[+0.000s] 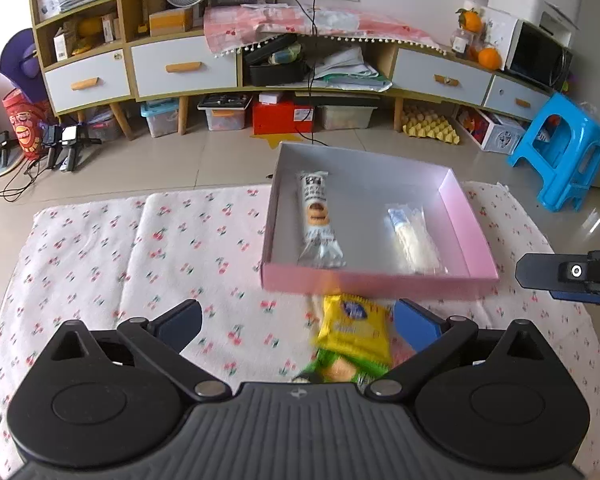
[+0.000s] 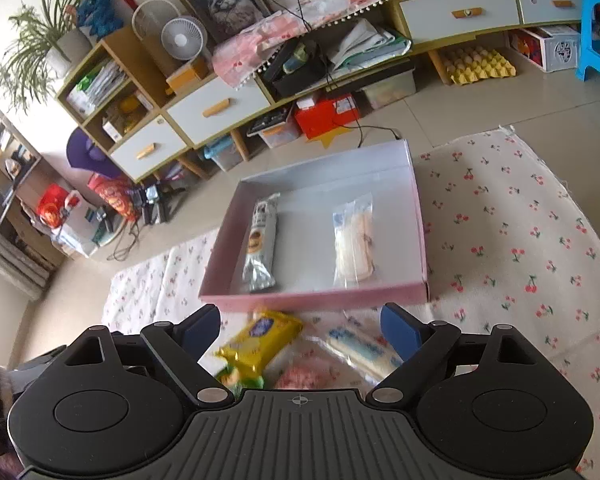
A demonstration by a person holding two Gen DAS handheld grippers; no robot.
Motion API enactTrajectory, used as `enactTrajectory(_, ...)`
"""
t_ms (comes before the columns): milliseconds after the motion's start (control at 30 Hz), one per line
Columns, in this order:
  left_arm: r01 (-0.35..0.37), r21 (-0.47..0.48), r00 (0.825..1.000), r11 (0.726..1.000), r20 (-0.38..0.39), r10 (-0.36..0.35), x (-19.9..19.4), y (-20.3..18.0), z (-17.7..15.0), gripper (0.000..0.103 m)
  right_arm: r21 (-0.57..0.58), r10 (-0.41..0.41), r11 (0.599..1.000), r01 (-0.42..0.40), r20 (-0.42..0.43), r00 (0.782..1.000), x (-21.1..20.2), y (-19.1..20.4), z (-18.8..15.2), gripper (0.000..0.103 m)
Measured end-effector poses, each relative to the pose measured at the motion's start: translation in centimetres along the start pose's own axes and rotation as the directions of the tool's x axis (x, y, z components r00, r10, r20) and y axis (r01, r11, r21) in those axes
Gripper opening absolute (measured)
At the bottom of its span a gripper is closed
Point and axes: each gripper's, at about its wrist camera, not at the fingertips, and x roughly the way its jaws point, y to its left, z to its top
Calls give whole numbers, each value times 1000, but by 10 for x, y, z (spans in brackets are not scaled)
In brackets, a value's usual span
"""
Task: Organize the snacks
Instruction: 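Withdraw both tools from the box back toward the snack pile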
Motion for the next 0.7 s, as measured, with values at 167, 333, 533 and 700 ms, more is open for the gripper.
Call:
enactTrajectory(167,-24,5,1000,1000,-17,24,-11,6,-14,102,-32,-6,999,6,-6,1000,-9,7,-17,89)
enactTrajectory(333,-31,-13,999,999,-19,31,-23,12,-29,102,-60,-10,998,8,-22,1000,-13,14,-34,90)
enactTrajectory(533,1,-44,1000,999,21,0,-29,21,-50,102,-68,-6,998,4,-28,1000,-11,14,-53,90)
enactTrajectory(700,-15,58,1000,998,21,14,-32,22,-66,102,-128,-29,992,22,-48,998,-9,14,-69,90)
